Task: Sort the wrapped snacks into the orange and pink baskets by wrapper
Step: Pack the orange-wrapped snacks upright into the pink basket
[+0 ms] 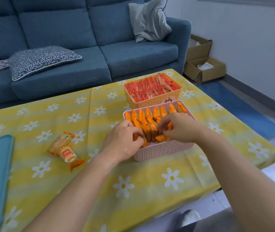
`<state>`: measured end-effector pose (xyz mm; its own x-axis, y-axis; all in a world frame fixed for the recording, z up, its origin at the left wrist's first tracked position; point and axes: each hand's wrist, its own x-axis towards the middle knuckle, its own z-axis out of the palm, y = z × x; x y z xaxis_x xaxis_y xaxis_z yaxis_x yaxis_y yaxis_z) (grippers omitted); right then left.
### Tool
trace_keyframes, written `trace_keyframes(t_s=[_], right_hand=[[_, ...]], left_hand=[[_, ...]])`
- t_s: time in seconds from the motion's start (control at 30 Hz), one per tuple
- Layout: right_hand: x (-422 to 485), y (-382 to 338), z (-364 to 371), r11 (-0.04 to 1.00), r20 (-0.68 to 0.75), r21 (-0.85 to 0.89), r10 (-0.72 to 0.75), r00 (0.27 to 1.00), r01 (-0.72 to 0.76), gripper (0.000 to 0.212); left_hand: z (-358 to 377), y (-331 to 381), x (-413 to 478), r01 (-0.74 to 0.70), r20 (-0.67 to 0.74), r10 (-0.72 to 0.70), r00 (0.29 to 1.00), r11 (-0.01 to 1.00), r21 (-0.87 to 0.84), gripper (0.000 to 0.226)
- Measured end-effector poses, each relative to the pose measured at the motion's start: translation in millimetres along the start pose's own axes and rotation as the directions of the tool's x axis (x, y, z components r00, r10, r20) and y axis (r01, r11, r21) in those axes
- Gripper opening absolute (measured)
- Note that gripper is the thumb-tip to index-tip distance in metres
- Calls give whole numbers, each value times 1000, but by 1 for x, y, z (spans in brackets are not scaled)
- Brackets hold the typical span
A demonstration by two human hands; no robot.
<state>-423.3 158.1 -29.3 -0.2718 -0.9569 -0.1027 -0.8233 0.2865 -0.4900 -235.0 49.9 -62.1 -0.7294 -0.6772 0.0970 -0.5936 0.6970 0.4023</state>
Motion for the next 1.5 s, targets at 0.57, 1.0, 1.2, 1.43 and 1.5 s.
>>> trace_keyframes(t_s=[0.57, 1.0, 1.2, 1.43, 1.5], right_hand=[[9, -3, 9, 975, -235, 148, 198, 951, -167, 16], [9, -31, 6, 906, -128, -416, -145, 981, 79, 22], [11, -28, 5, 943, -57, -316, -125, 991, 100, 36], [13, -28, 18, 981, 34, -128, -145, 989, 148, 38], [16, -29, 28, 989, 3, -31, -147, 989, 147, 30]], left_hand=[[6, 0, 3, 82, -10, -82, 997, 996, -45, 16], [3, 1, 5, 119, 28, -118, 993, 992, -52, 14], [2, 0, 6, 121, 29, -119, 992, 990, -66, 15], [5, 3, 5, 64, -46, -70, 996, 990, -124, 12], [9, 4, 5, 3, -93, -19, 996, 987, -163, 15]])
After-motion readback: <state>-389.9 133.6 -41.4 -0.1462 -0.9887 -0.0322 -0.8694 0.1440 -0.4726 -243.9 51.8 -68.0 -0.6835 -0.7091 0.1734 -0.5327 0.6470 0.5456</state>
